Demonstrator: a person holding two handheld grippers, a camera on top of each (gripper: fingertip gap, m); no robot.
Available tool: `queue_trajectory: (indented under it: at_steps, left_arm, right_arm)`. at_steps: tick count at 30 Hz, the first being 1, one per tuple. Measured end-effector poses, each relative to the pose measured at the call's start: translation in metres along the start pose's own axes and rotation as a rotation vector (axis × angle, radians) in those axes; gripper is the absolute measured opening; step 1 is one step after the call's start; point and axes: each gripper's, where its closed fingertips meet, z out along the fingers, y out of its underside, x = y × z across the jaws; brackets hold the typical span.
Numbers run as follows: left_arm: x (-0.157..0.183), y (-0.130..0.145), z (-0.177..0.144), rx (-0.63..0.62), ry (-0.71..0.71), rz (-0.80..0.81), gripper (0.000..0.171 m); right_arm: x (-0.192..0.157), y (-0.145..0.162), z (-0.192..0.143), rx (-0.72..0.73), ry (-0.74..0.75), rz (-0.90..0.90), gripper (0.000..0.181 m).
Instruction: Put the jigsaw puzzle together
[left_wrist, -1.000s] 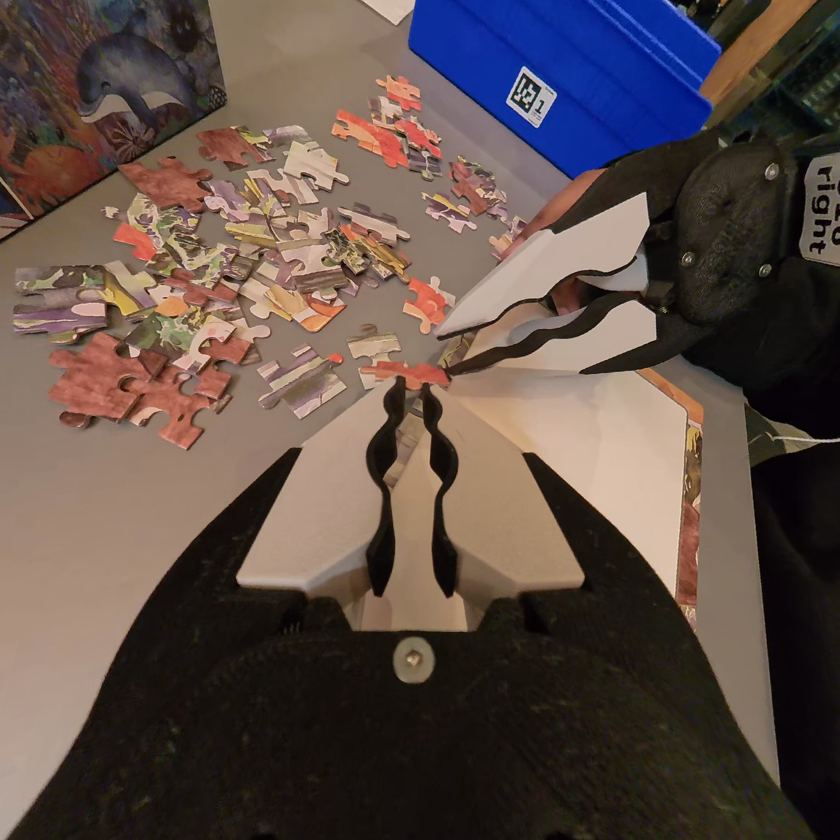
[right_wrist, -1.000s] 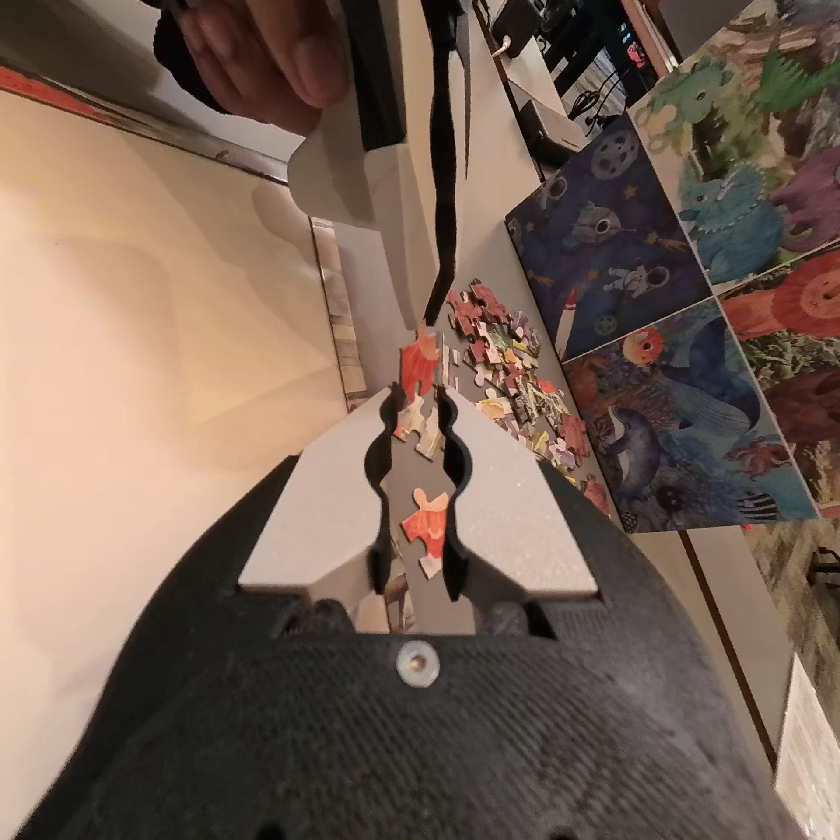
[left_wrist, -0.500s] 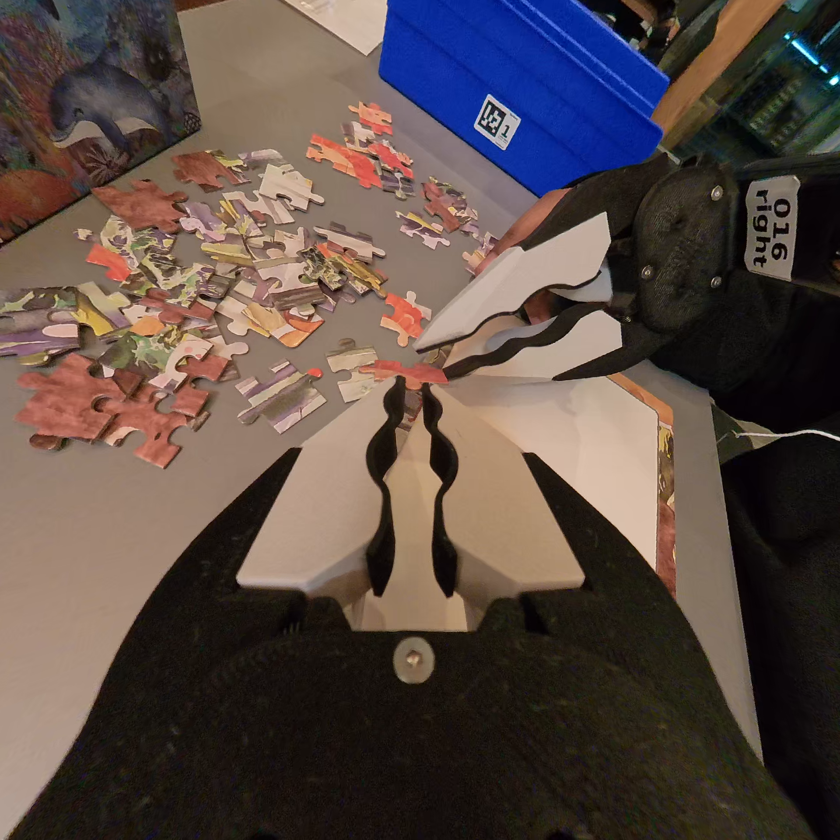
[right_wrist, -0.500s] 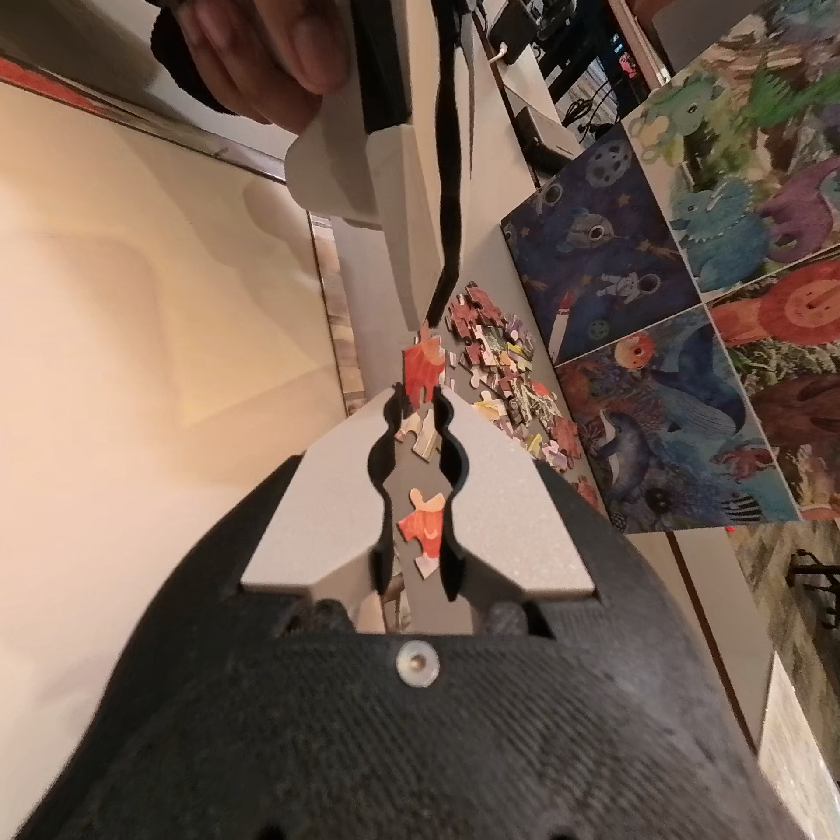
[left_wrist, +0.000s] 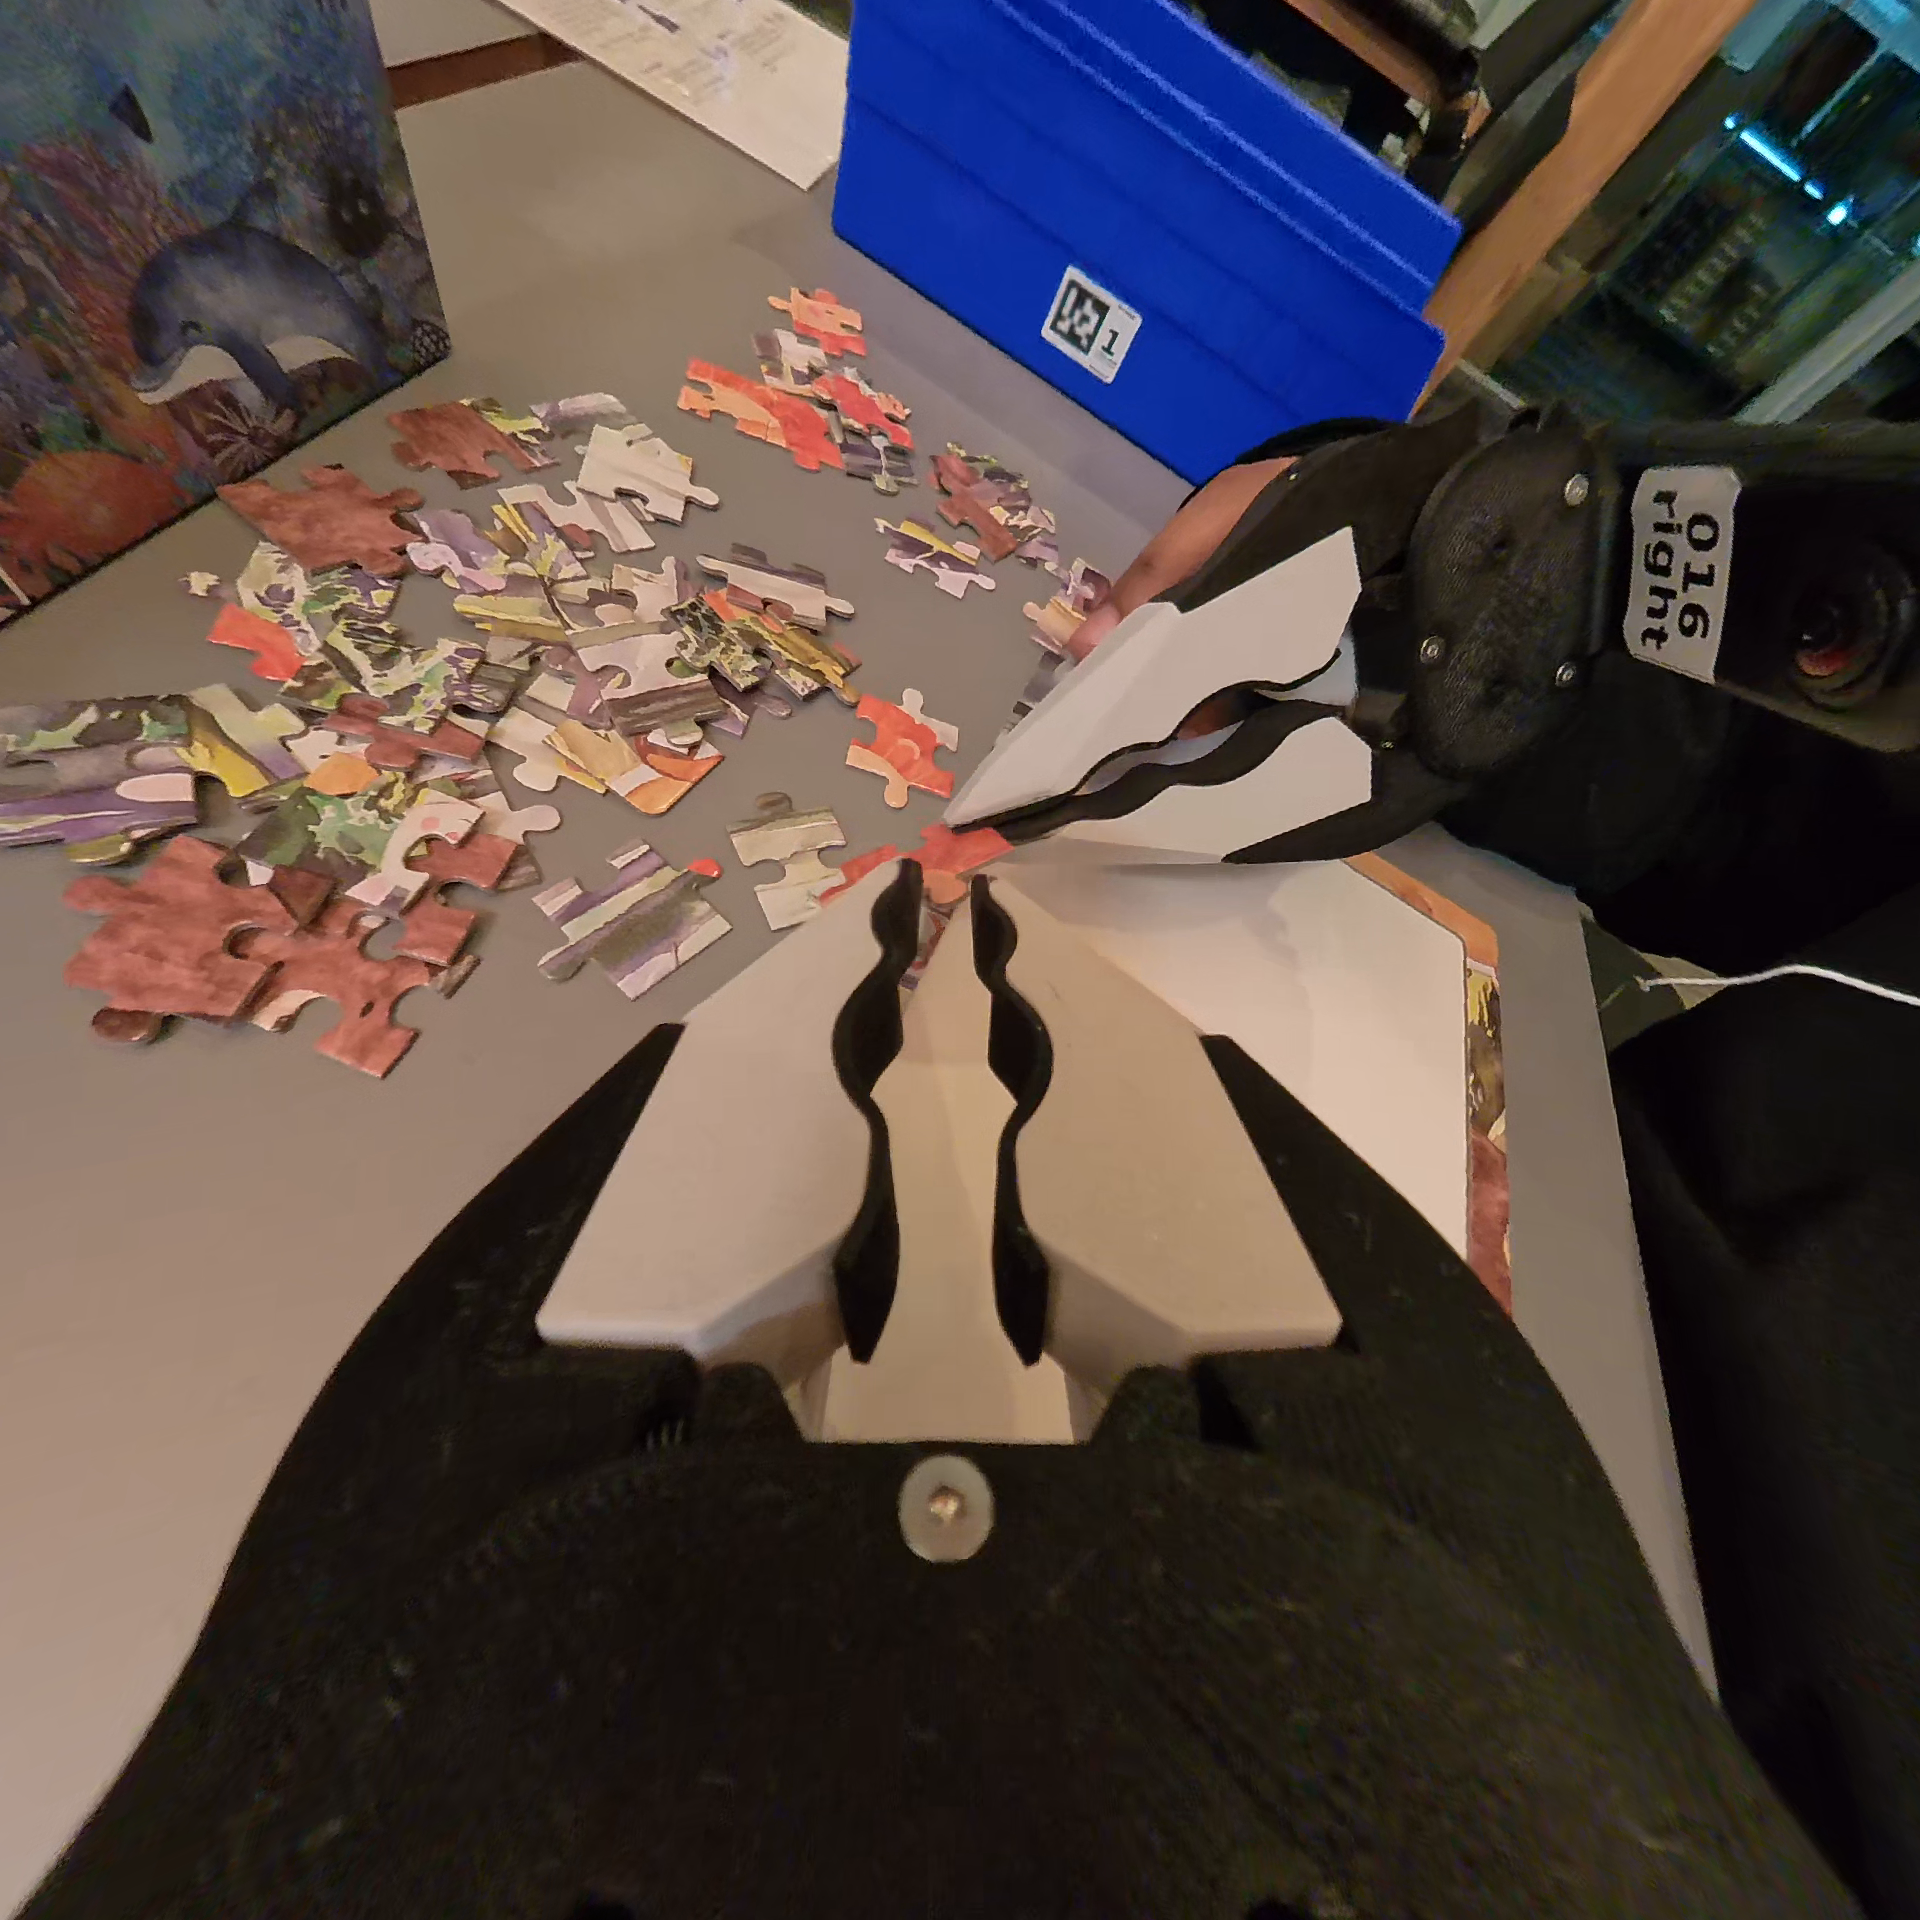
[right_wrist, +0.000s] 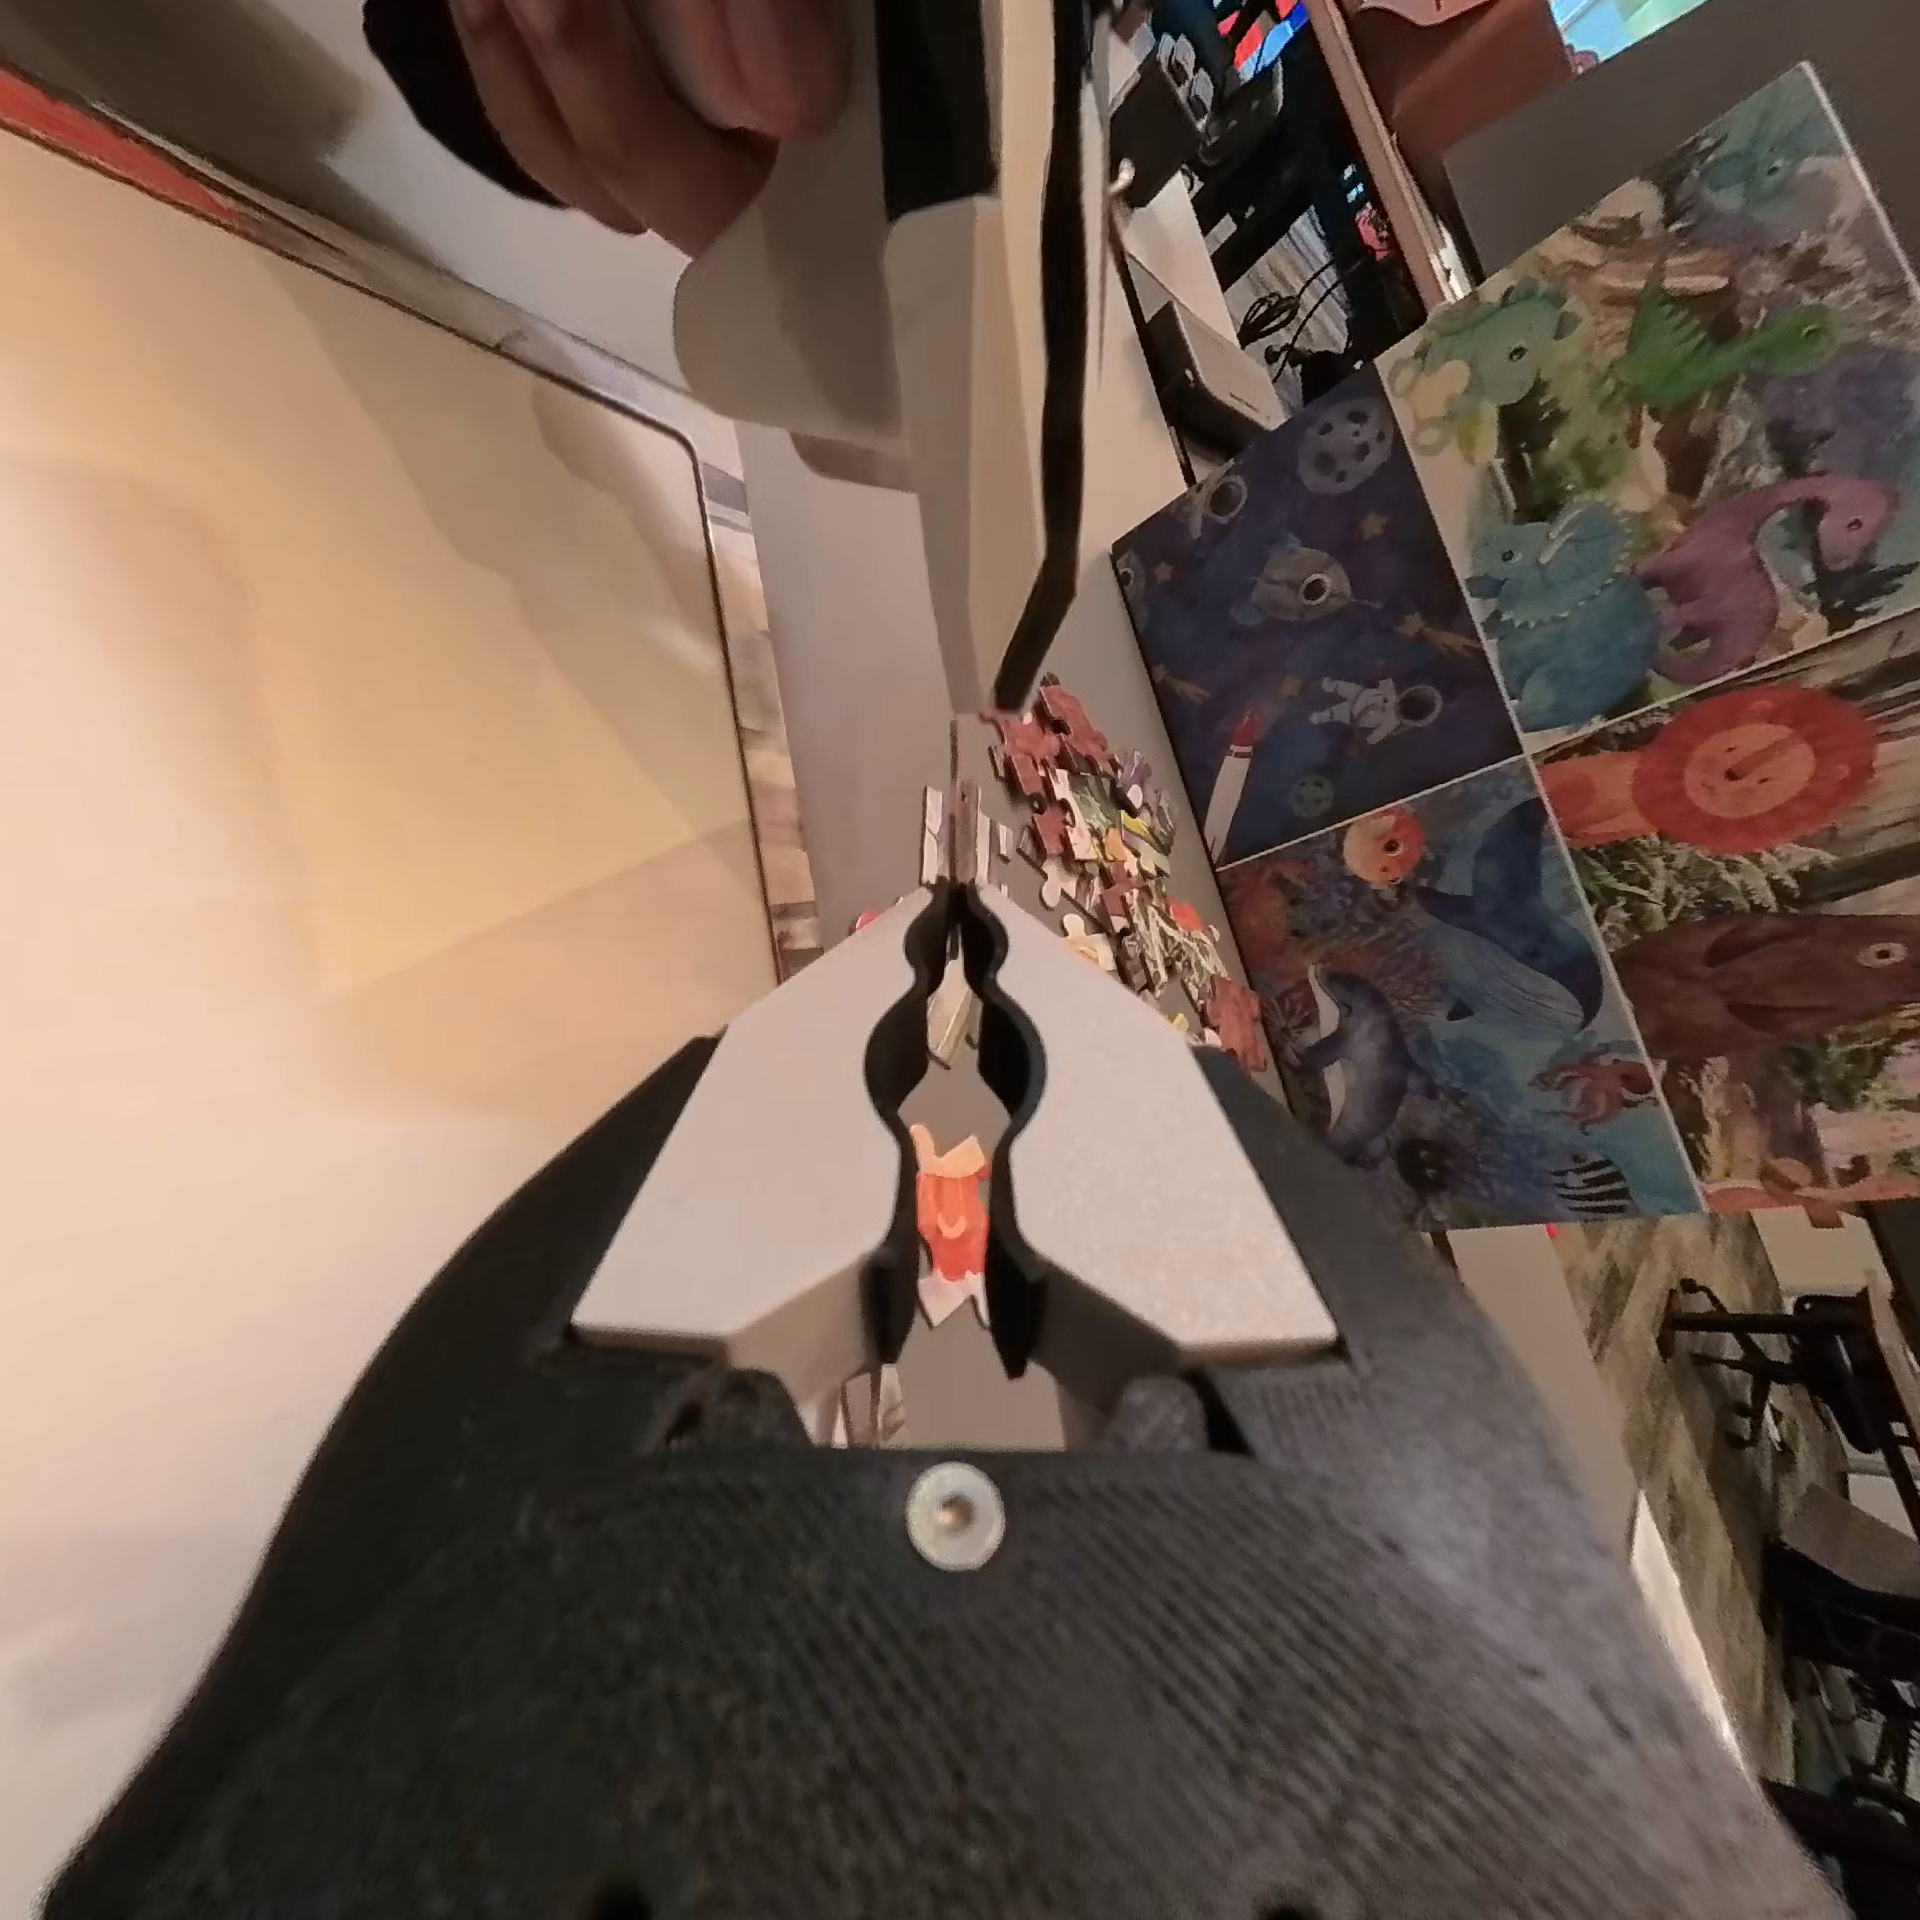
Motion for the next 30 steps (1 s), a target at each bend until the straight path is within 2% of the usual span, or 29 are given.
queue_trajectory:
  at_steps: [5,10,15,20,26,30]
  left_arm:
    - [-0.002,-0.007,-0.014,0.052,-0.014,-0.02,0.011]
    - [-0.003,0.001,-0.033,0.086,-0.053,-0.029,0.013]
    - [-0.003,0.018,-0.055,0.126,-0.1,-0.037,0.013]
    - [0.003,0.04,-0.085,0.172,-0.167,-0.031,0.016]
    - [0.009,0.05,-0.101,0.218,-0.193,-0.025,0.016]
    - [0.009,0.051,-0.1,0.212,-0.186,-0.033,0.016]
  right_arm:
    - [-0.001,-0.006,-0.004,0.027,0.007,-0.034,0.0]
    - [-0.01,-0.028,-0.01,0.096,-0.017,-0.058,0.0]
    - [-0.047,-0.071,-0.015,0.181,-0.111,-0.106,0.0]
    - [-0.088,-0.099,-0.013,0.205,-0.149,-0.282,0.0]
    - [-0.129,-0.103,0.003,0.201,-0.187,-0.495,0.0]
    - [-0.134,-0.1,0.006,0.186,-0.19,-0.516,0.0]
